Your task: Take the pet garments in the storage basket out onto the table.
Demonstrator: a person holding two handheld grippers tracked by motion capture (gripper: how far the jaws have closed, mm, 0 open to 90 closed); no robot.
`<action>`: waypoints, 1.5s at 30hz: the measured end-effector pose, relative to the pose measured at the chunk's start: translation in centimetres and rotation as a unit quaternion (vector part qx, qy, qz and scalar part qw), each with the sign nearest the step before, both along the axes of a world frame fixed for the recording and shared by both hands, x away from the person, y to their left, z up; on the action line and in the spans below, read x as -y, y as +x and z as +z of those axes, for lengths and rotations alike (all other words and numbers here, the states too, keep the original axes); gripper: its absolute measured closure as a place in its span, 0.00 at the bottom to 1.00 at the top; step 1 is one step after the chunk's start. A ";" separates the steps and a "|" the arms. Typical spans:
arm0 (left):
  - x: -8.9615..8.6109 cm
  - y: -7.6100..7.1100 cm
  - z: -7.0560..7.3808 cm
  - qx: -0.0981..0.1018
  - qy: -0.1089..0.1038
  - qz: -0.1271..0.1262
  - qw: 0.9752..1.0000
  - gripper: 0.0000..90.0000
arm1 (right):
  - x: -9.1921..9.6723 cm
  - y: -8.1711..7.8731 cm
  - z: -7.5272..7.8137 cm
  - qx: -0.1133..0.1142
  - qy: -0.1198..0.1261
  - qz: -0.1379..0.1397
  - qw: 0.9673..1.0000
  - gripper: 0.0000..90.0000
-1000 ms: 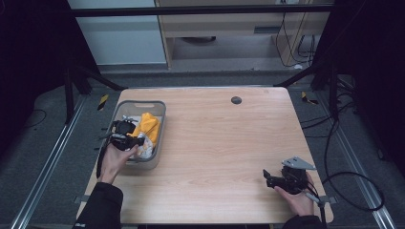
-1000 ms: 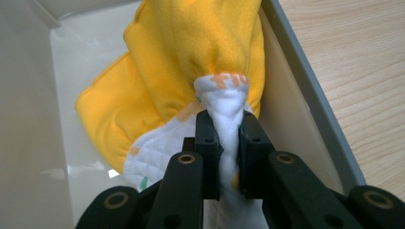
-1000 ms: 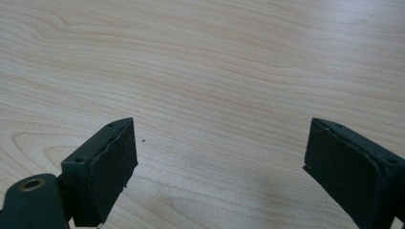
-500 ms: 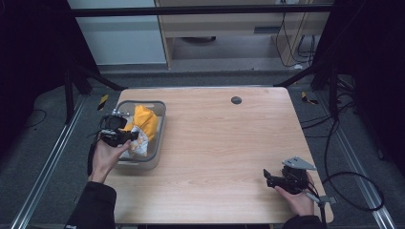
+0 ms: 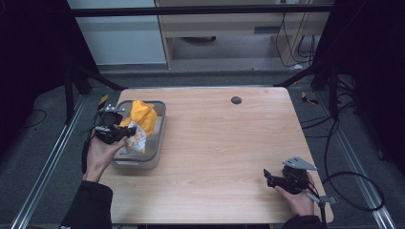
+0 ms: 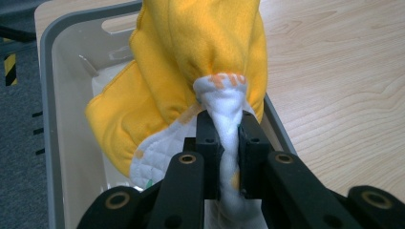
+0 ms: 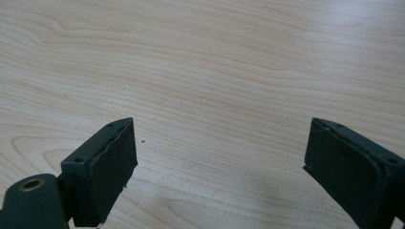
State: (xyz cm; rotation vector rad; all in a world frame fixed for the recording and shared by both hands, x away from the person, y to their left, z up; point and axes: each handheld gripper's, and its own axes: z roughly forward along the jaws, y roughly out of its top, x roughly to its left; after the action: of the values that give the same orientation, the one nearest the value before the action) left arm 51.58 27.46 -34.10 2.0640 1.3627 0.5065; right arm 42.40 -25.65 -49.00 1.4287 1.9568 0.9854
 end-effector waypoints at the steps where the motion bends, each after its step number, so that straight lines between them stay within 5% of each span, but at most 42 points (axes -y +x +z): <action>1: 0.0 -0.1 0.1 -0.001 -0.002 0.000 1.000 0.91 | 0.0 0.0 0.0 0.000 0.000 0.000 1.000 0.12; 19: 1.5 -1.6 2.1 0.009 0.004 -0.048 0.999 0.91 | 0.0 0.0 0.1 0.005 0.000 0.000 1.000 0.12; 45: 6.1 -3.8 4.6 0.028 0.008 -0.134 0.991 0.91 | 0.1 0.0 0.1 0.008 0.001 0.000 1.000 0.12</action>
State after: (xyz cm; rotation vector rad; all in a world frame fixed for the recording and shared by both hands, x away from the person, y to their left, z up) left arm 47.79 21.32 -29.46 2.1855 1.0323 0.4545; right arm 42.35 -25.72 -48.88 1.4184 1.9443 0.9948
